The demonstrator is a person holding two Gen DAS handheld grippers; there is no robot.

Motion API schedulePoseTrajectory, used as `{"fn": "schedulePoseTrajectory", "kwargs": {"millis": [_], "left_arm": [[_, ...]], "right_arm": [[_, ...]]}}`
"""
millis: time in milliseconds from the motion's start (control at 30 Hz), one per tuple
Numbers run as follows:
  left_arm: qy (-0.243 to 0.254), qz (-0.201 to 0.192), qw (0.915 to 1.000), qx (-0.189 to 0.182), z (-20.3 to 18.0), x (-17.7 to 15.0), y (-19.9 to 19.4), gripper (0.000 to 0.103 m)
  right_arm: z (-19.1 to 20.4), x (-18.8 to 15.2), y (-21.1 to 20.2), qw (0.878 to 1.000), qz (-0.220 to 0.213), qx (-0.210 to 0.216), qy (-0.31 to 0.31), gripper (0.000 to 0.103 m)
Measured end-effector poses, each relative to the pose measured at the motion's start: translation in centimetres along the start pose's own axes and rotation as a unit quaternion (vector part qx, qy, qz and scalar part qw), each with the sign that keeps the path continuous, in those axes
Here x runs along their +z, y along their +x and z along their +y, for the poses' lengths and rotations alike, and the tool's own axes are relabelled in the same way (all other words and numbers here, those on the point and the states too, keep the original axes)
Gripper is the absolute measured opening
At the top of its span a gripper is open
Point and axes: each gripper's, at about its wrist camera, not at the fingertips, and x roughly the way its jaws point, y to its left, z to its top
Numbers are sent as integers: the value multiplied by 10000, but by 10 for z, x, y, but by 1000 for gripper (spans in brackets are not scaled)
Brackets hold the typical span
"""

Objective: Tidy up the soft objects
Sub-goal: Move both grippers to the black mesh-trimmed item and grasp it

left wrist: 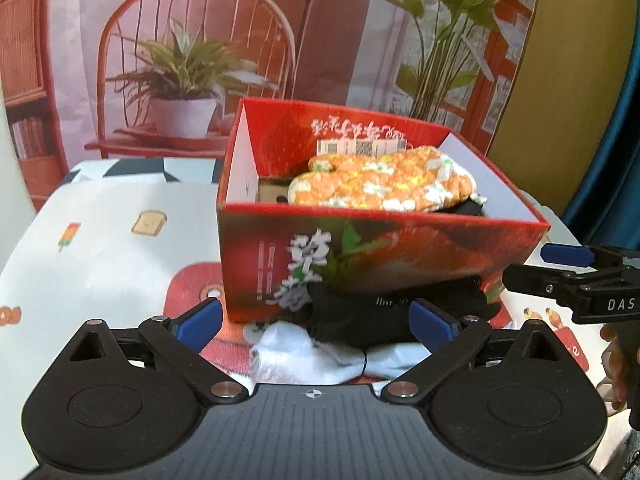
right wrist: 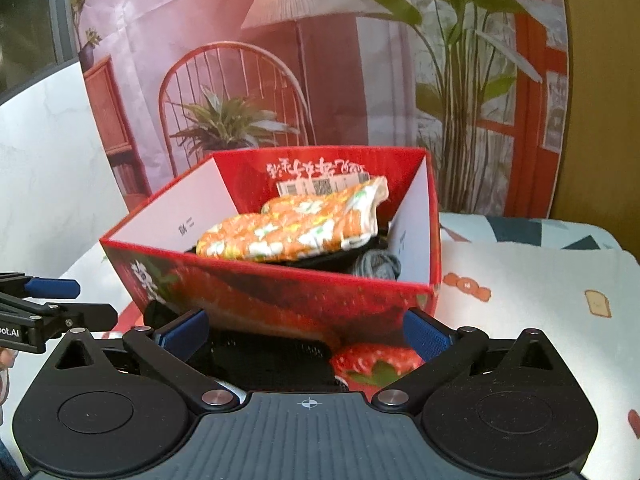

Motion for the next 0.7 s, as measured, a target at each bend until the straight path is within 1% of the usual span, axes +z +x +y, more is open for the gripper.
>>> {"fn": "schedulePoseTrajectory", "kwargs": {"millis": [133,233,300,333,400,433,600,700], "left_arm": [[-27,76,10000,-54,2,-5,6,97],[-57,128,9998,-127,4,-7,12,88],[-117,168,9996,-195,5,-8,17,80],[-147,199,9994,-240,6,-9,20,77],[-201,260,9990,-317,7,-11,26,68],[-230,293,9986,-368,7,-11,29,65],[-281,361,9977,-504,5,-13,41,65],[-321,361,9971,-589,2,-11,47,65]], "right_arm": [[-2,-11,7,9999,112,13,-23,100],[-5,-17,16,9998,214,30,29,96],[-6,-20,21,9996,268,46,72,92],[-7,-21,24,9995,301,57,88,90],[-8,-23,29,9993,345,80,112,86],[-8,-24,32,9992,368,84,127,84],[-13,-29,45,9984,470,132,287,81],[-15,-32,55,9972,552,189,470,78]]}}
